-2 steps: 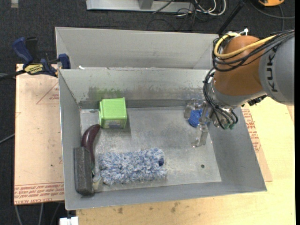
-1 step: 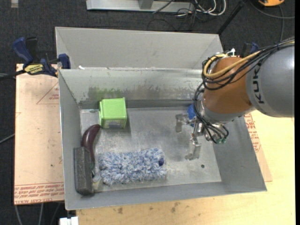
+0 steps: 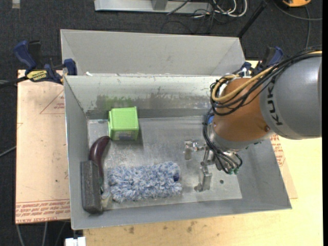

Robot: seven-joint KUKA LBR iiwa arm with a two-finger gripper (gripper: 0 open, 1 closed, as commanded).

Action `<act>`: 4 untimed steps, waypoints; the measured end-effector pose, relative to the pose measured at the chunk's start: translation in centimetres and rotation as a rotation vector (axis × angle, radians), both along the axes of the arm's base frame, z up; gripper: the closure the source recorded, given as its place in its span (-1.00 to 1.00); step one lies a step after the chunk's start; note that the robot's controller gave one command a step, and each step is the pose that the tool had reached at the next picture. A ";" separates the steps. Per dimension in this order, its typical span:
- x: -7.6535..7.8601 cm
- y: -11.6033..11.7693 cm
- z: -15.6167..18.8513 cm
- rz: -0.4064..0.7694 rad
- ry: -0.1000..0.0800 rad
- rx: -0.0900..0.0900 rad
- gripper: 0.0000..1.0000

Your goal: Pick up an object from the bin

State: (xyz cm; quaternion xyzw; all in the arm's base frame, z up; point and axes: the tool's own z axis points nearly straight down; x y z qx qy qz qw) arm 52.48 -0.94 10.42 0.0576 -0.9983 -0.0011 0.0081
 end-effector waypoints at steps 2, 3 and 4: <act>-1.8 6.7 -1.9 0.164 -0.018 0.000 -1.00; 0.7 11.3 -3.0 -0.005 -0.017 -0.001 1.00; 0.7 11.3 -3.0 -0.005 -0.017 -0.001 1.00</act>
Offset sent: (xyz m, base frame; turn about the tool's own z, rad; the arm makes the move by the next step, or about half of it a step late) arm -0.0261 0.0785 -0.0273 -0.1803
